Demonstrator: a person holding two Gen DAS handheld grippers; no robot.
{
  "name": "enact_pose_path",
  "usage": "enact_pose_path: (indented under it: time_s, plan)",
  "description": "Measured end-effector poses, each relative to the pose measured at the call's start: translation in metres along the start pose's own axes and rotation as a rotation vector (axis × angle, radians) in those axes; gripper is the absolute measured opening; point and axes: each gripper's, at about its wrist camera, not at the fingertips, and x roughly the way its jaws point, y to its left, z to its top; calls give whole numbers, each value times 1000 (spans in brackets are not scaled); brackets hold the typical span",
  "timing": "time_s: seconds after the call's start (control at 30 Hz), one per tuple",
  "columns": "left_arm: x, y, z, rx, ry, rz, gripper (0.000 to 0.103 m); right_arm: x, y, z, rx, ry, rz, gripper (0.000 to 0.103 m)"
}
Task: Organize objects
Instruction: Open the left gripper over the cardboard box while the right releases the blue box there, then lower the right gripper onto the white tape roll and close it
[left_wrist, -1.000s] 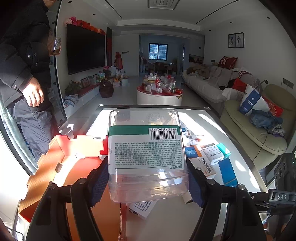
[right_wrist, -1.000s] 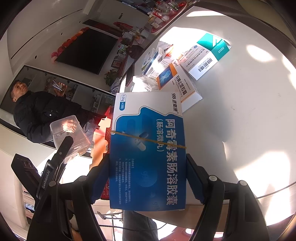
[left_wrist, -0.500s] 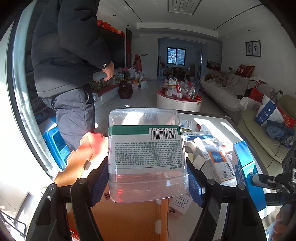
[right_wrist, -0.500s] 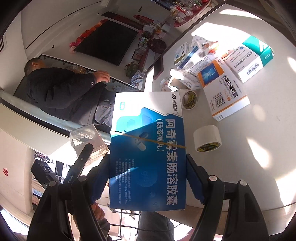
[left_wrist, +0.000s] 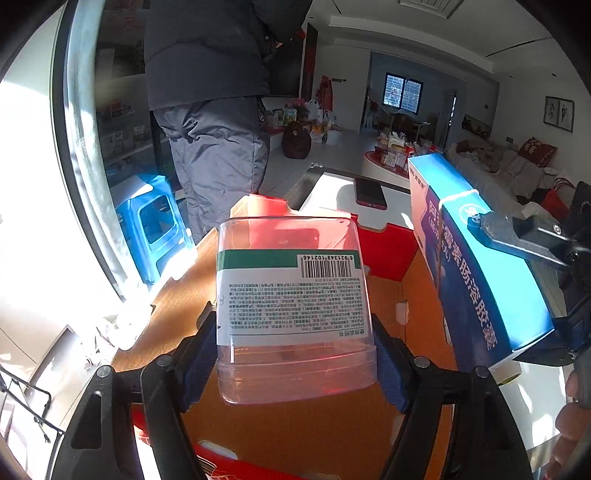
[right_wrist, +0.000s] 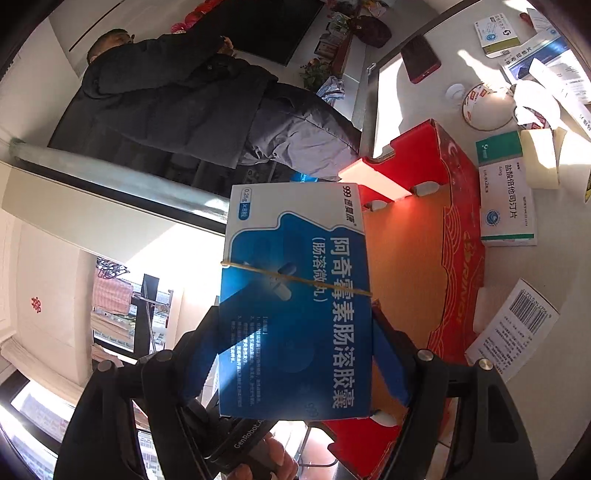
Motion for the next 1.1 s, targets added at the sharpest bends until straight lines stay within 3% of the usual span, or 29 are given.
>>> enact_pose_path:
  time_s: [0.3,0.43,0.57,0.63,0.73,0.83,0.93,1.0,1.07,1.1]
  plan:
    - [35,8,-6,-17,120,18,80,35,-4,17,-11,45,-172,79]
    - [24,12,-4,-39,94,17,80,-14,1,12,-87,-68,-214,85]
    - [-3,-13,1,29,45,-2,81,-86,-21,-17,-146,-198,-479,89]
    - [-20,-34,4,85,-4,-44,81,-114,-44,-33,-138,-228,-606,89]
    - [-40,-71,9,148,-43,-140,83,-130,-76,-50,-95,-210,-696,89]
    - [-40,-108,9,201,21,-283,86,-129,-98,-52,-56,-207,-683,89]
    - [-26,-145,4,266,110,-353,86,-116,-107,-47,-68,-189,-679,89]
    - [-17,-161,2,308,135,-343,86,-107,-113,-43,-71,-166,-690,80]
    - [-10,-171,-1,342,154,-327,86,-103,-115,-42,-103,-174,-703,63]
    - [-6,-175,-2,361,166,-315,86,-101,-115,-41,-122,-160,-725,48]
